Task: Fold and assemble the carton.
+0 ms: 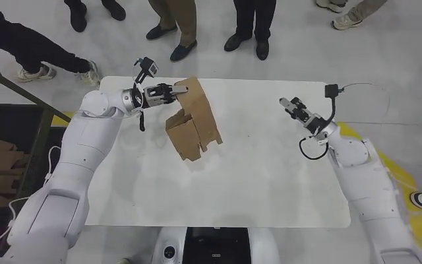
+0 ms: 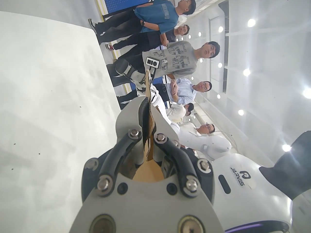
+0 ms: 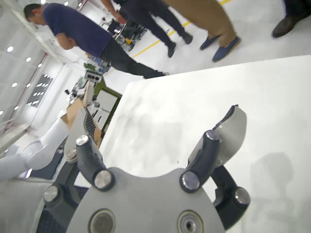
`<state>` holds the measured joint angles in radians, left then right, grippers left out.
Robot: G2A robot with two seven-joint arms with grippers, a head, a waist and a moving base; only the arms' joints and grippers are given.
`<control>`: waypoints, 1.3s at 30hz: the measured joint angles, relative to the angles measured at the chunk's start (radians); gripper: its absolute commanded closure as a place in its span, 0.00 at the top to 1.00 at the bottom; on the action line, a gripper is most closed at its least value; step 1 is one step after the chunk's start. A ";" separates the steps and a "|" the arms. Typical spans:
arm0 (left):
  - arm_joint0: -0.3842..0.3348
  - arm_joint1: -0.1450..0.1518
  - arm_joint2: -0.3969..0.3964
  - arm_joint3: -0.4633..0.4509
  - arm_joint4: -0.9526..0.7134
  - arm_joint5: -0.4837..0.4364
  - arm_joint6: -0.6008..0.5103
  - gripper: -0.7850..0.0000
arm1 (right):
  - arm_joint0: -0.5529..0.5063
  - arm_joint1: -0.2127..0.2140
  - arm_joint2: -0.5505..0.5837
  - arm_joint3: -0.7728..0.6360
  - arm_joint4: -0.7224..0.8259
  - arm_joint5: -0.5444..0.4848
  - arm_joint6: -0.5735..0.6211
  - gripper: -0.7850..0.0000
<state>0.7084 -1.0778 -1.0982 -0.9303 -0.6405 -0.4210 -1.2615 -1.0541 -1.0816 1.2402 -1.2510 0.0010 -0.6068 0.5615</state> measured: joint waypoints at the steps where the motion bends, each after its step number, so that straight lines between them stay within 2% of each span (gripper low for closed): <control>1: -0.009 -0.005 0.008 0.010 -0.008 0.002 -0.011 0.00 | -0.002 0.000 -0.013 -0.017 0.018 -0.008 0.041 1.00; 7: -0.054 -0.031 0.056 0.058 -0.044 0.006 -0.067 0.00 | -0.015 -0.009 -0.084 -0.079 0.069 -0.027 0.161 1.00; 13: -0.080 -0.057 0.085 0.106 -0.139 0.037 -0.124 0.00 | -0.015 -0.016 -0.111 -0.089 0.140 -0.036 0.193 1.00; 24: -0.079 -0.057 0.085 0.104 -0.136 0.038 -0.122 0.00 | -0.019 -0.015 -0.109 -0.093 0.139 -0.030 0.183 1.00; 27: -0.056 -0.054 0.079 0.078 -0.122 0.055 -0.083 0.00 | -0.030 -0.017 -0.118 -0.119 0.150 -0.022 0.186 1.00; 33: -0.038 -0.058 0.083 0.049 -0.104 0.075 -0.073 0.00 | 0.000 -0.035 -0.202 -0.120 0.204 -0.035 0.266 1.00; 39: -0.057 -0.081 0.118 0.079 -0.133 0.093 -0.107 0.00 | 0.049 -0.061 -0.287 -0.089 0.218 -0.054 0.279 1.00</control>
<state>0.6512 -1.1589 -0.9801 -0.8516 -0.7739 -0.3284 -1.3685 -1.0050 -1.1425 0.9533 -1.3397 0.2187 -0.6611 0.8403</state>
